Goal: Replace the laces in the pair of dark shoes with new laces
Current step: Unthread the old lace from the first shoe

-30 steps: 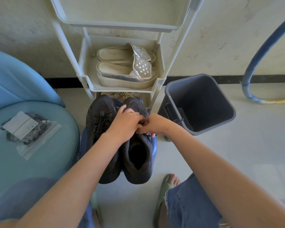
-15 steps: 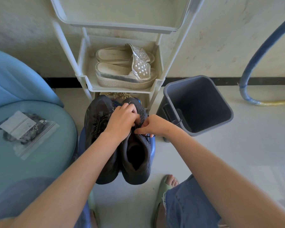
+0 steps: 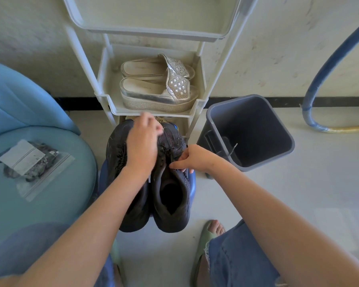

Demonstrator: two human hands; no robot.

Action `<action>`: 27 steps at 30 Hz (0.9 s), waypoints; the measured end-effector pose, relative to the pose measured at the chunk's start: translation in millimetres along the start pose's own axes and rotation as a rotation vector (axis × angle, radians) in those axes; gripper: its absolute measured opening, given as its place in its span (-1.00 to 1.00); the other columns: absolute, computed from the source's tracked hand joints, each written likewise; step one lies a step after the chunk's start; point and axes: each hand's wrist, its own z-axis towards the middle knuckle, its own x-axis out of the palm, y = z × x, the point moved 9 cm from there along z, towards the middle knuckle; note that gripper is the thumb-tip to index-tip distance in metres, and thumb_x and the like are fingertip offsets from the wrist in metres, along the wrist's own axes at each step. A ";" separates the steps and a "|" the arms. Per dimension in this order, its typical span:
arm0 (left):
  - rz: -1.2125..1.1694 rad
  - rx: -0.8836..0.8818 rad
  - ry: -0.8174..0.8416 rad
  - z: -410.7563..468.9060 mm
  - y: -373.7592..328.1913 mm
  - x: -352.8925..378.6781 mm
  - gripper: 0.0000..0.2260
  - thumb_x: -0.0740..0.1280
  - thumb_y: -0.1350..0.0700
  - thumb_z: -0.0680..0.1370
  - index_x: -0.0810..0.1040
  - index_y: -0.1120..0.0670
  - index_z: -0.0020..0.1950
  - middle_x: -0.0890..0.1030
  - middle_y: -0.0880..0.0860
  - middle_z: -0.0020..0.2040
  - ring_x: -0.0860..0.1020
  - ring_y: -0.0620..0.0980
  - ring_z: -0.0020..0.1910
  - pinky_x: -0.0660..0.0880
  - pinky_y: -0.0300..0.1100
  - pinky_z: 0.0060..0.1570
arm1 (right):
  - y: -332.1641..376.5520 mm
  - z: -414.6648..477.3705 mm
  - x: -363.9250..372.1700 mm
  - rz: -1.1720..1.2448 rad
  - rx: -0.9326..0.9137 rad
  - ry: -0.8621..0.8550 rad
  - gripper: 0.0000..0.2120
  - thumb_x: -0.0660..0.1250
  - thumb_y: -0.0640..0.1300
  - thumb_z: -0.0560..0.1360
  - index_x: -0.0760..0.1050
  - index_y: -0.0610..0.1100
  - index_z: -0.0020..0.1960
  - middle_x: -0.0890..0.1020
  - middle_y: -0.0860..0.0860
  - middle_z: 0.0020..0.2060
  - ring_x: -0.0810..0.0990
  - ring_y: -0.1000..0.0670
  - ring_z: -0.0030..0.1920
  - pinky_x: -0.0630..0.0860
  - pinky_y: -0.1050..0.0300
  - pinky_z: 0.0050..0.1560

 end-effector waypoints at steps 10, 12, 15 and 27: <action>-0.086 -0.256 0.126 6.5 10.9 -10.4 -0.82 0.30 0.19 0.56 0.52 0.14 0.15 0.41 0.15 0.19 0.34 0.14 0.22 0.26 -0.14 0.19 | 20.4 1.8 -17.4 0.027 -0.138 -0.254 -0.73 0.47 -0.03 0.43 0.57 -0.11 0.07 0.58 0.02 -0.14 0.55 0.02 -0.11 0.50 0.10 -0.02; 0.059 -0.204 0.169 1.4 3.0 -8.0 -0.87 0.28 0.15 0.57 0.52 0.10 0.10 0.44 0.14 0.16 0.38 0.15 0.18 0.33 -0.09 0.11 | 24.1 6.3 -16.0 -0.040 -0.147 -0.278 -0.85 0.45 -0.08 0.45 0.60 -0.12 -0.03 0.61 0.02 -0.15 0.58 -0.01 -0.08 0.54 0.04 0.03; -0.006 -0.333 0.582 -23.6 11.3 20.5 -0.90 0.31 0.06 0.54 0.57 0.08 -0.09 0.63 0.10 -0.02 0.58 0.11 0.00 0.50 -0.06 0.01 | 23.2 12.2 -20.9 0.000 -0.136 -0.334 -0.87 0.44 -0.11 0.45 0.59 -0.16 -0.07 0.60 0.01 -0.18 0.57 -0.02 -0.10 0.53 0.05 0.01; 0.114 -0.327 0.872 -47.3 14.1 33.1 -0.41 0.49 -0.06 0.38 0.40 0.15 0.29 0.52 0.10 0.20 0.49 0.10 0.18 0.46 -0.02 0.14 | 25.5 23.6 -6.8 -0.107 -0.082 -0.182 -0.80 0.43 -0.20 0.45 0.59 -0.34 -0.04 0.61 -0.18 -0.20 0.51 -0.01 -0.17 0.54 0.03 0.00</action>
